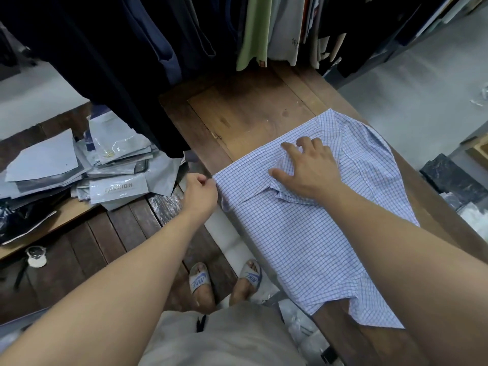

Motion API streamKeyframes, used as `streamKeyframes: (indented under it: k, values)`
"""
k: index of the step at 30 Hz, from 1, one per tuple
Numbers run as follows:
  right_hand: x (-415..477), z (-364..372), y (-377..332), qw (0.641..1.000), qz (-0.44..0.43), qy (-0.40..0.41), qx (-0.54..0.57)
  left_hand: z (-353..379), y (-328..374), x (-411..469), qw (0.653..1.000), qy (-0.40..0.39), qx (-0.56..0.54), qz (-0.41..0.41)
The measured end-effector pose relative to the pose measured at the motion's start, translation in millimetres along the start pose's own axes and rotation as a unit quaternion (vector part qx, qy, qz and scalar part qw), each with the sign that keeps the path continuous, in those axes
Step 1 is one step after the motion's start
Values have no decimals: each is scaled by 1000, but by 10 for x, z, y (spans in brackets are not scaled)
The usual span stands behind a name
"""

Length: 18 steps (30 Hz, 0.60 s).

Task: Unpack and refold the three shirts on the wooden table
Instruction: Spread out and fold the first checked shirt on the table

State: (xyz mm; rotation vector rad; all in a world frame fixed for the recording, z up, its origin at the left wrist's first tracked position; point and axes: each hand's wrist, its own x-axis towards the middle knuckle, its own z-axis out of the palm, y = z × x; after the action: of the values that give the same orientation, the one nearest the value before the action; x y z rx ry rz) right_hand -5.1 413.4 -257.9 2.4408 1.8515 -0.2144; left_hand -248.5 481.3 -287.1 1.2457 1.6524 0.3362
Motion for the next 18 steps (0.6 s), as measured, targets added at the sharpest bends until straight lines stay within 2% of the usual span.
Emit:
streamKeyframes:
  k: [3,5,7,12,18]
  values:
    - [-58,14,-3,996,11,-90,26,2,-37,60,990,-61,-104,-75]
    - [-78,-2,-9,993,20,-113,40,21,-58,79,972,-111,-171,-118]
    - [-90,-30,-48,991,26,-122,45,41,-71,97,961,-146,-188,-140]
    - [-141,-152,-328,997,17,-50,53,144,-176,128,967,-204,-78,-135]
    - [-120,-111,-741,997,-4,-48,55,323,-443,130,964,-227,27,-139]
